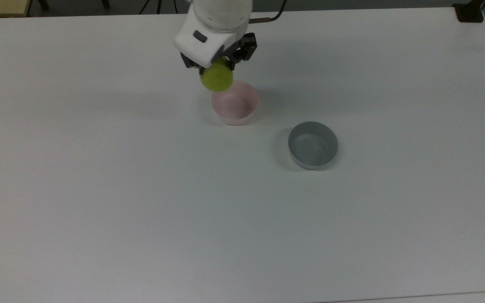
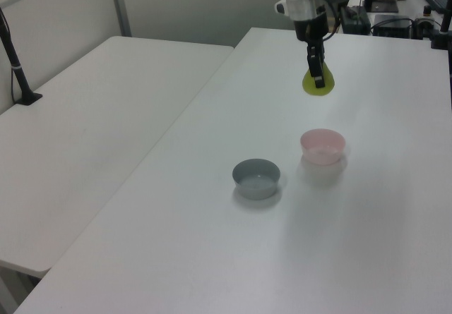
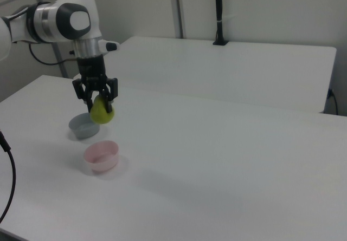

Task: Place the pear in the bowl
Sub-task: 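Lower the pear into the pink bowl and open the gripper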

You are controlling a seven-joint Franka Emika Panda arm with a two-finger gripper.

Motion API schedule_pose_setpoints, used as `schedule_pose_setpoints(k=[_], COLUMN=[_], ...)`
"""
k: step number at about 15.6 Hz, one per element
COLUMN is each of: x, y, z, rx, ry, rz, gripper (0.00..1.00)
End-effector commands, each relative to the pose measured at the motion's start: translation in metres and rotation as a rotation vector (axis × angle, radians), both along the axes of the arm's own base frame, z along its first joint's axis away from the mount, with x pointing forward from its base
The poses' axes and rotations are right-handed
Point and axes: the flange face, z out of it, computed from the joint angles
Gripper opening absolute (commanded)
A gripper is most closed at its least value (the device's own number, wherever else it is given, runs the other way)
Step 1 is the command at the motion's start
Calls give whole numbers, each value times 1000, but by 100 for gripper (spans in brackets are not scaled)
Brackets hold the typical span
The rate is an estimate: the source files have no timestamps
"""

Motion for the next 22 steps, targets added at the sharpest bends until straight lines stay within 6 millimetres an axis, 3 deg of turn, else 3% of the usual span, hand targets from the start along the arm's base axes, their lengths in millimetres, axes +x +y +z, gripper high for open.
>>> schedule_pose_setpoints(k=[1,5,12,15,19,22], x=[-6,-4,-3,1,3,4], y=[24,43,47,48,52,50], z=[-30,-66,-120,-132,-150,-151], rx=[-19,-39,-54,-59,-71,-73], ry=[63,103,155,147,157,158], rz=[21,53,64,51,60,56], gripper=[51,51,55,64,67,79])
